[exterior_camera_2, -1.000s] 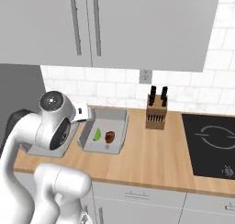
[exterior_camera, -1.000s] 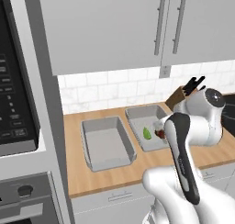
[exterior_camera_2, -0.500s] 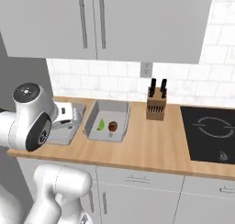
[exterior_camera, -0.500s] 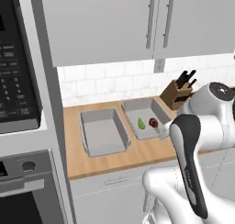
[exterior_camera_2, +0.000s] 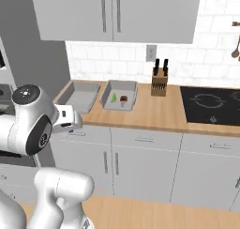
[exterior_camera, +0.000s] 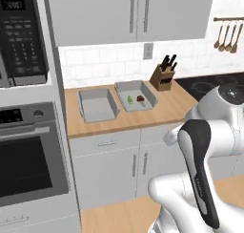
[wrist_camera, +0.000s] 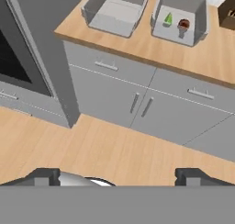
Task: Place one lemon wedge and one chicken drumstick in each tupperware on the nearby counter, to pack two identical lunches.
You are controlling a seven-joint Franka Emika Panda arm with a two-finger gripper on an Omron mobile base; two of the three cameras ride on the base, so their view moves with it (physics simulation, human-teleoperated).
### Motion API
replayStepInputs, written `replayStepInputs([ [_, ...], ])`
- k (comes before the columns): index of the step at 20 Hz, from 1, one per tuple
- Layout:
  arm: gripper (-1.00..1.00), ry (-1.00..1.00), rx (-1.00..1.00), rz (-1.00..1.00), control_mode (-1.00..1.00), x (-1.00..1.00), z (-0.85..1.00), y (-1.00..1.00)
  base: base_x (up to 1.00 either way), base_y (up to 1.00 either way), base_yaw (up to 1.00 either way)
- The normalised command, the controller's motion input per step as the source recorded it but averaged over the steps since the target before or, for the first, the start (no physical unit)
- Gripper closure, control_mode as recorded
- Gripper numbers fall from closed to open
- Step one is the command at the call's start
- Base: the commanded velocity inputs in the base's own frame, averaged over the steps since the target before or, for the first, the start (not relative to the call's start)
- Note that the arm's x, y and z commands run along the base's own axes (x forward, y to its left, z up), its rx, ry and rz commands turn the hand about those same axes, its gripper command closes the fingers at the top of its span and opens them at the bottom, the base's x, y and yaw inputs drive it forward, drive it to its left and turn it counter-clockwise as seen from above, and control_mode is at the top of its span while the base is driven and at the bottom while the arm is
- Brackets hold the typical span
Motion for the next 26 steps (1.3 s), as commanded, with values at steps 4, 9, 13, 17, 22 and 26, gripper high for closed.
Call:
replayStepInputs([
  [4,-1.0,0.0,0.0,0.0,1.0,0.0,0.0,0.0,-0.95,0.84,0.0],
  [9,-1.0,0.0,0.0,0.0,1.0,0.0,0.0,0.0,-0.43,1.0,0.0],
  [13,-1.0,0.0,0.0,0.0,1.0,0.0,0.0,0.0,-0.24,1.0,0.0],
  [17,-1.0,0.0,0.0,0.0,1.0,0.0,0.0,0.0,0.0,1.0,0.0],
  [22,-1.0,0.0,0.0,0.0,1.0,0.0,0.0,0.0,0.1,1.0,0.0],
  [26,-1.0,0.0,0.0,0.0,1.0,0.0,0.0,0.0,-0.64,0.97,-0.02],
])
